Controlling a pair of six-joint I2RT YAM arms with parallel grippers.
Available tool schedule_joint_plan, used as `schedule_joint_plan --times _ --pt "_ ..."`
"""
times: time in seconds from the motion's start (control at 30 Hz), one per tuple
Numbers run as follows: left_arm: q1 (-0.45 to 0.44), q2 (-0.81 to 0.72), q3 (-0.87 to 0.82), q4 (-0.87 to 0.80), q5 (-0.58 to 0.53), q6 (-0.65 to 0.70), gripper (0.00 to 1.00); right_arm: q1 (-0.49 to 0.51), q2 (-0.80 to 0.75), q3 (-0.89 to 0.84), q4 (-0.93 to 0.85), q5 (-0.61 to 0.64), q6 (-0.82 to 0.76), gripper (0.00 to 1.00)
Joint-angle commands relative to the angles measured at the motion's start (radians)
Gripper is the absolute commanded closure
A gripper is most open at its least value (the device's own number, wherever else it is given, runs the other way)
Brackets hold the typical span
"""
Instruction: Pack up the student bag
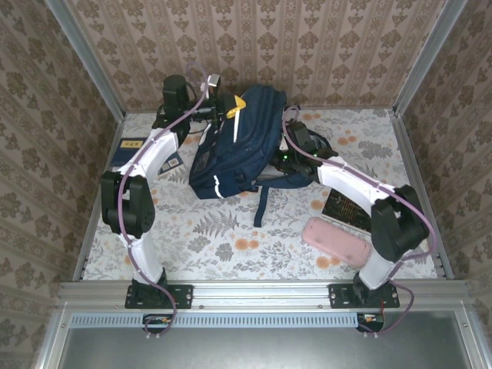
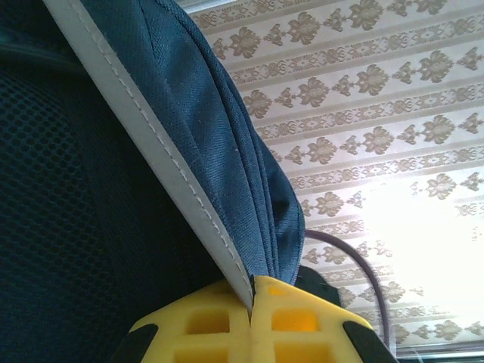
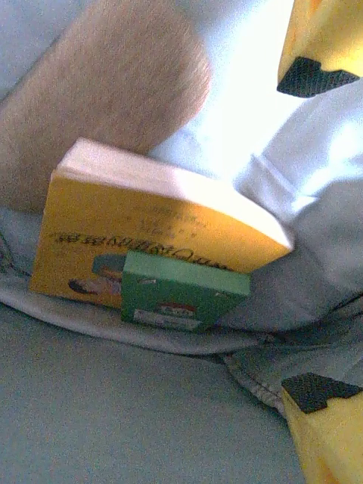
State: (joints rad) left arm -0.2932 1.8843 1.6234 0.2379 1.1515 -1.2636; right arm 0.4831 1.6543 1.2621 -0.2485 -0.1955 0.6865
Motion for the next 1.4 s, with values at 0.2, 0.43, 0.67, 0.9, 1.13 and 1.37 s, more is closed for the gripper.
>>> schedule_joint_plan --times 0.2,0.43,0.67,0.9,1.13,1.37 --pt "-0.118 -0.064 0.133 -0.656 -0.255 0.680 1.00 0.005 -0.367 -0.208 -0.419 0.420 -0.010 0.00" --pt "-0.116 -0.052 0.018 -0.590 -0.304 0.673 1.00 -0.071 -0.502 -0.331 -0.737 0.528 0.163 0.00" --pt "-0.083 -0.046 0.025 -0.509 -0.368 0.626 1.00 -0.175 -0.728 -0.495 -0.594 0.300 0.116 0.00" --pt "-0.079 0.014 0.117 -0.544 -0.482 0.669 1.00 -0.303 -0.651 -0.488 -0.872 0.523 0.350 0.00" --pt "-0.156 0.096 0.152 -0.581 -0.428 0.686 0.71 -0.520 -0.640 -0.624 -0.724 0.403 0.316 0.00" --pt "-0.231 -0.023 0.021 -0.585 -0.480 0.698 0.39 -0.571 -0.582 -0.690 -0.558 0.191 0.169 0.01"
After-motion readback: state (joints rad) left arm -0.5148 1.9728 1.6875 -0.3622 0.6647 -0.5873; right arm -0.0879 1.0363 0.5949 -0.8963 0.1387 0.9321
